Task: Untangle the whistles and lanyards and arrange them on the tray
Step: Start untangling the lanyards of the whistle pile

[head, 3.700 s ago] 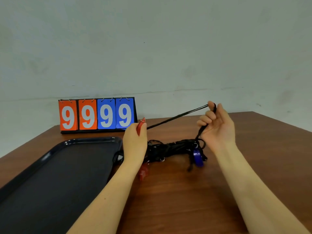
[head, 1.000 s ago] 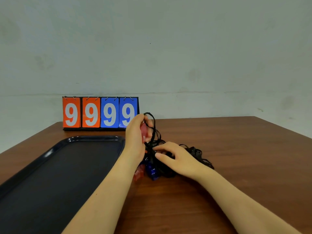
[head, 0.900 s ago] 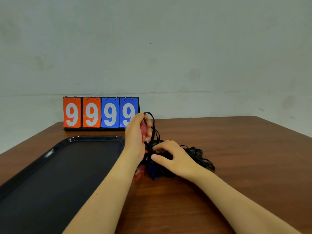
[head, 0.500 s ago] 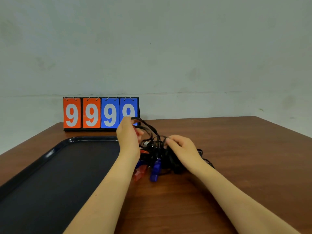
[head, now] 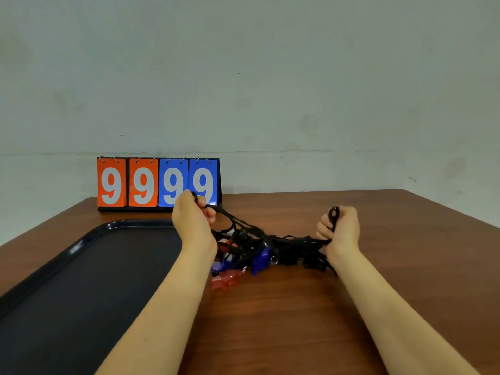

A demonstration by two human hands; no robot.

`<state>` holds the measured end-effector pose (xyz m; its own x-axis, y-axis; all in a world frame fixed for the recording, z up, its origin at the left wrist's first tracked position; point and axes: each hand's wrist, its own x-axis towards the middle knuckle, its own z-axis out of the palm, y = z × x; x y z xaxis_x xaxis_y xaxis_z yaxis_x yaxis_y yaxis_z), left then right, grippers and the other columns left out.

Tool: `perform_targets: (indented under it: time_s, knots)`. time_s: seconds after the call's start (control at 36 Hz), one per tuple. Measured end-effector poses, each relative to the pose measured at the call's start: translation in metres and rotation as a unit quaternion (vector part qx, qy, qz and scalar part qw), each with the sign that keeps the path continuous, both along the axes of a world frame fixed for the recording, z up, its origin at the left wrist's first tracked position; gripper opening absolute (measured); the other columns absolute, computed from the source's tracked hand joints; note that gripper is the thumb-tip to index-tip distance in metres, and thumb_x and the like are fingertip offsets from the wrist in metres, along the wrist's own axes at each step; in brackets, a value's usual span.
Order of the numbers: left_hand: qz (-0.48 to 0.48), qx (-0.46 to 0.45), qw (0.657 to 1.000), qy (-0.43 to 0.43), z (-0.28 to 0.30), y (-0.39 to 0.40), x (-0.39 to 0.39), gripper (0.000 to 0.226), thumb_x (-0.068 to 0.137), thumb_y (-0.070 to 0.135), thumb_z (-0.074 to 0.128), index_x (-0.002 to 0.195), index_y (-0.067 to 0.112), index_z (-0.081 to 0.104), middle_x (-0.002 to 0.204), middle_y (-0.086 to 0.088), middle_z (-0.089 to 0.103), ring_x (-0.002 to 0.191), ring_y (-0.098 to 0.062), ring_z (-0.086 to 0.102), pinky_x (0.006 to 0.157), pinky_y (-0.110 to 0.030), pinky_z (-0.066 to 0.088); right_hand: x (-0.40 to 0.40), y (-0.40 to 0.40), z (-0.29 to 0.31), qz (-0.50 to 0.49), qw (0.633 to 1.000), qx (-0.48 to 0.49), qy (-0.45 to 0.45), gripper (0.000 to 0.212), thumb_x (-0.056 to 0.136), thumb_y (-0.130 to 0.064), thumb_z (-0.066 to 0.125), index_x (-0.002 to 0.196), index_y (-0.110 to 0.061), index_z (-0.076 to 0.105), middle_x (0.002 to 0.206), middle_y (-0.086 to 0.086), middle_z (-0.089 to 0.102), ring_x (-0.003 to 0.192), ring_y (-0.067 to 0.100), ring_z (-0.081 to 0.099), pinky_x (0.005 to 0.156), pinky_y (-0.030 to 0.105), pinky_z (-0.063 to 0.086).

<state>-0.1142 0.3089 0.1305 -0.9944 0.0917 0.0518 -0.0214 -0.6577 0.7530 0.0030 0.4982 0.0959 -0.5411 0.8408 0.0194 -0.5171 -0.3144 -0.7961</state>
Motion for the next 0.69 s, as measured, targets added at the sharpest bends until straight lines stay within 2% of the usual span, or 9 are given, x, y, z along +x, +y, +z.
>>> perform_targets:
  time_s: [0.08, 0.17, 0.25, 0.31, 0.42, 0.5, 0.53, 0.61, 0.69]
  knots:
    - [0.012, 0.007, 1.0, 0.001, 0.0, -0.001, -0.001, 0.02, 0.095, 0.016, 0.042, 0.076, 0.021, 0.046, 0.062, 0.006, 0.047, 0.044, -0.007, 0.04, 0.041, -0.018, 0.029, 0.0, -0.006, 0.001, -0.048, 0.961, 0.235, -0.141, 0.037, 0.1, -0.031, 0.039, 0.067, -0.018, 0.033, 0.058, -0.001, 0.032, 0.047, 0.013, 0.026, 0.046, 0.025, 0.023]
    - [0.015, 0.009, 1.0, -0.001, 0.001, -0.003, -0.003, 0.02, 0.095, 0.017, 0.042, 0.076, 0.021, 0.046, 0.062, 0.006, 0.047, 0.044, -0.007, 0.04, 0.04, -0.017, 0.029, 0.002, -0.018, -0.006, -0.017, 0.817, 0.489, -0.305, 0.032, 0.095, -0.051, 0.047, 0.104, -0.02, 0.051, 0.094, -0.002, 0.058, 0.082, 0.014, 0.055, 0.069, 0.032, 0.041]
    - [0.013, 0.007, 1.0, 0.0, 0.002, -0.003, -0.003, 0.021, 0.095, 0.016, 0.042, 0.075, 0.021, 0.046, 0.062, 0.005, 0.047, 0.044, -0.007, 0.04, 0.039, -0.017, 0.029, 0.001, -0.025, -0.011, 0.005, 0.683, 0.592, -0.427, 0.06, 0.09, -0.063, 0.045, 0.139, -0.03, 0.038, 0.123, -0.006, 0.053, 0.115, 0.017, 0.051, 0.088, 0.032, 0.043]
    - [0.008, 0.0, 1.0, 0.005, 0.002, -0.002, -0.003, 0.022, 0.095, 0.015, 0.041, 0.074, 0.021, 0.046, 0.062, 0.005, 0.047, 0.045, -0.008, 0.039, 0.04, -0.018, 0.028, 0.001, -0.029, -0.01, -0.045, 0.636, 0.639, -0.43, 0.063, 0.089, -0.065, 0.043, 0.142, -0.03, 0.039, 0.13, -0.004, 0.049, 0.125, 0.016, 0.039, 0.1, 0.033, 0.036]
    - [-0.007, -0.008, 1.0, 0.01, 0.003, 0.0, -0.002, 0.022, 0.095, 0.015, 0.043, 0.074, 0.02, 0.048, 0.061, 0.005, 0.048, 0.045, -0.008, 0.039, 0.042, -0.019, 0.028, 0.003, -0.045, -0.007, 0.0, 0.669, 0.674, -0.312, 0.058, 0.081, -0.072, 0.045, 0.124, -0.035, 0.058, 0.109, -0.018, 0.055, 0.107, 0.001, 0.045, 0.096, 0.03, 0.038]
    - [-0.012, -0.012, 1.0, 0.014, 0.004, 0.0, -0.001, 0.023, 0.096, 0.015, 0.043, 0.074, 0.02, 0.049, 0.06, 0.005, 0.049, 0.044, -0.008, 0.039, 0.041, -0.019, 0.029, -0.006, -0.056, -0.013, 0.057, 0.583, 0.737, -0.337, 0.035, 0.085, -0.063, 0.053, 0.09, -0.03, 0.064, 0.085, -0.018, 0.054, 0.08, 0.0, 0.045, 0.08, 0.028, 0.037]
    - [-0.012, -0.014, 1.0, 0.014, 0.004, 0.0, -0.002, 0.023, 0.096, 0.015, 0.043, 0.074, 0.02, 0.049, 0.06, 0.005, 0.049, 0.044, -0.007, 0.039, 0.041, -0.018, 0.029, -0.009, -0.056, -0.016, 0.058, 0.577, 0.742, -0.337, 0.035, 0.087, -0.06, 0.053, 0.08, -0.026, 0.06, 0.08, -0.014, 0.053, 0.076, 0.002, 0.045, 0.076, 0.028, 0.037]
    - [-0.008, -0.015, 1.0, 0.011, 0.003, 0.0, -0.003, 0.023, 0.096, 0.015, 0.043, 0.074, 0.019, 0.049, 0.061, 0.005, 0.049, 0.044, -0.007, 0.039, 0.04, -0.017, 0.029, -0.011, -0.049, -0.018, 0.084, 0.635, 0.7, -0.316, 0.034, 0.091, -0.053, 0.051, 0.08, -0.023, 0.062, 0.078, -0.006, 0.059, 0.073, 0.005, 0.052, 0.069, 0.03, 0.044]
    - [0.001, -0.022, 1.0, 0.001, 0.001, 0.0, -0.006, 0.023, 0.096, 0.016, 0.042, 0.075, 0.019, 0.048, 0.063, 0.004, 0.048, 0.045, -0.007, 0.039, 0.041, -0.017, 0.03, -0.007, -0.043, -0.017, 0.078, 0.671, 0.669, -0.309, 0.032, 0.096, -0.047, 0.046, 0.072, -0.027, 0.05, 0.066, -0.004, 0.054, 0.059, 0.008, 0.049, 0.057, 0.025, 0.036]
